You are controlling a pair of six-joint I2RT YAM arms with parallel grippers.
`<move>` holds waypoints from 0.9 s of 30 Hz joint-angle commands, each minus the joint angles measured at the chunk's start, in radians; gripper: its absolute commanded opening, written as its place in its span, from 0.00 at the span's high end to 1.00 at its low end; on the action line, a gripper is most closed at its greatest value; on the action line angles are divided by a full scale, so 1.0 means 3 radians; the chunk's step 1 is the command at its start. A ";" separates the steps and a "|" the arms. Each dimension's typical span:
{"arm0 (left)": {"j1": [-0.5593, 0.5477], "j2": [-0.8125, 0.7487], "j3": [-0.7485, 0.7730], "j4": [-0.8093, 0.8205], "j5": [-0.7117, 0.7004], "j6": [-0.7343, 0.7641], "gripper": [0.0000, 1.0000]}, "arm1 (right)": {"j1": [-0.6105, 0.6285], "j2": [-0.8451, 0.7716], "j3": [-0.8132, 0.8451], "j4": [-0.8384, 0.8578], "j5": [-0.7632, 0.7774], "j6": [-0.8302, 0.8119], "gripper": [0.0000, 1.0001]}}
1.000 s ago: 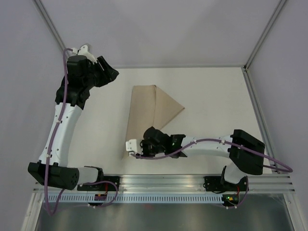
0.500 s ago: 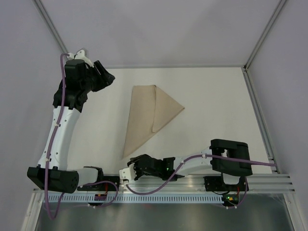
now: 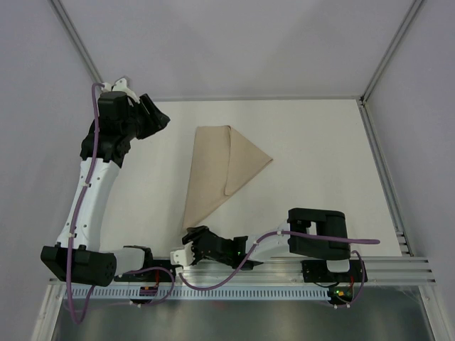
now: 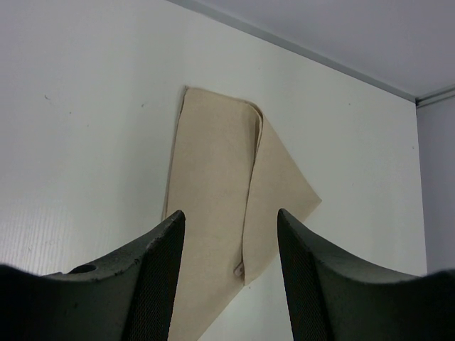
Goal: Fold the napkin, place the utensils inside, and roll it up
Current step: Fold the napkin
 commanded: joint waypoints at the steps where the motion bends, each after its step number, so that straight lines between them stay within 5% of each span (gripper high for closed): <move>1: 0.0019 -0.0032 -0.0031 0.0064 0.0038 0.0001 0.40 | 0.0026 0.0069 0.0127 0.0257 0.0099 -0.0042 0.49; 27: 0.0029 0.0019 -0.0144 0.0146 0.0079 0.0062 0.41 | 0.0036 0.0514 0.0403 0.0324 0.0109 -0.0052 0.50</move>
